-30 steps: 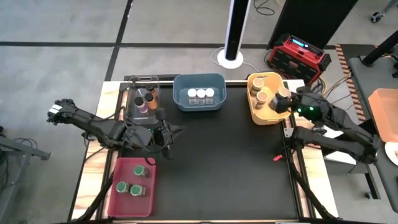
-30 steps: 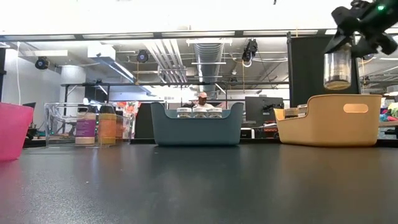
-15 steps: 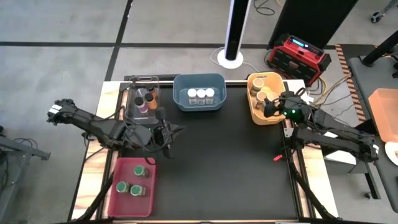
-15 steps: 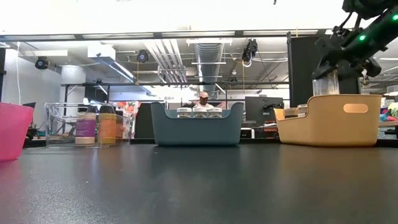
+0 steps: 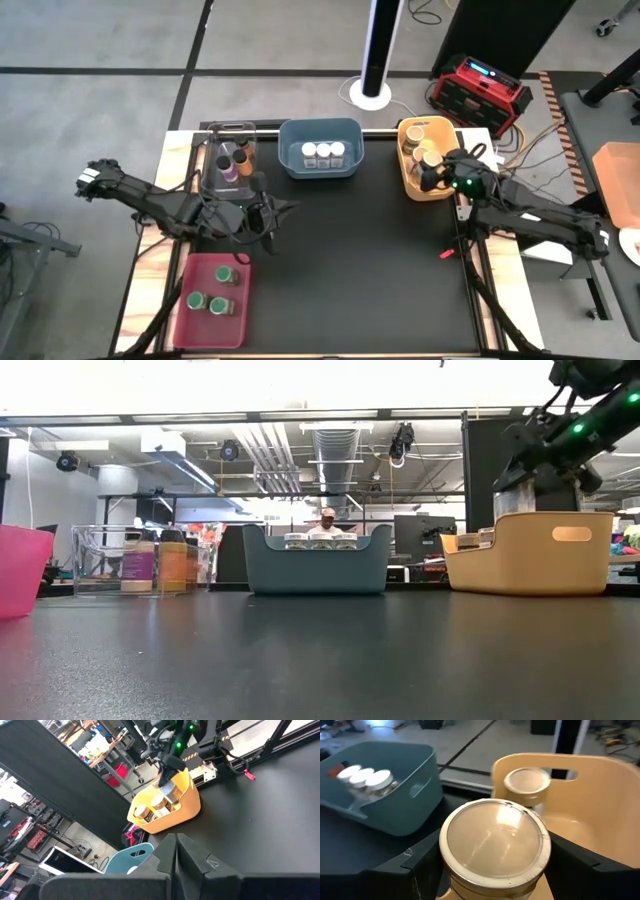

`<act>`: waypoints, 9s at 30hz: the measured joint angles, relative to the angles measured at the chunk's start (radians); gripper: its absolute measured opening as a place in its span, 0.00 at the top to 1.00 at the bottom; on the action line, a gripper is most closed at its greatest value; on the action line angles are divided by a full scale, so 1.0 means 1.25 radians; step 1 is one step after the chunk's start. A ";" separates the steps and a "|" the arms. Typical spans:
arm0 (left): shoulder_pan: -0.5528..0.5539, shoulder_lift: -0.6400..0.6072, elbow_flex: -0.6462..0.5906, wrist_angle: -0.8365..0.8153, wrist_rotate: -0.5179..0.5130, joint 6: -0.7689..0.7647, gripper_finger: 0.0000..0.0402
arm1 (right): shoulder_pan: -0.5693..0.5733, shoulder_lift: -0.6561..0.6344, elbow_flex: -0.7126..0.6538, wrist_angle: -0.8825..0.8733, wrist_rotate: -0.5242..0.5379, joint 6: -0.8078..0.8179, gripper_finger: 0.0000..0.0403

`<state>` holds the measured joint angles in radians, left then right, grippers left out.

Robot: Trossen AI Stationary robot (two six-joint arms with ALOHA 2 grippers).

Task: Sort spices by type
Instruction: Put the gold seasoning bottle into the yellow bin, then return to Home Position

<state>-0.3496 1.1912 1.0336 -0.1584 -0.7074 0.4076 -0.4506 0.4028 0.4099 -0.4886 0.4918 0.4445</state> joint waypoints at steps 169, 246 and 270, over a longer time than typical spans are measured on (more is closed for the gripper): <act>0.253 -0.329 -0.302 0.311 0.559 -0.176 1.00 | 0.347 0.275 0.061 0.757 -0.264 -0.409 0.65; 0.249 -0.827 -0.812 0.251 0.468 -0.321 1.00 | 0.399 -0.223 -0.318 0.413 -0.295 -0.242 0.81; 0.249 -0.777 -0.812 0.251 0.469 -0.322 1.00 | 0.408 -0.232 -0.319 0.401 -0.435 -0.351 0.80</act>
<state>-0.0383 0.2202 0.0189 0.1548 -0.1215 0.0055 0.0593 0.1129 0.0109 0.0128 -0.0525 0.0059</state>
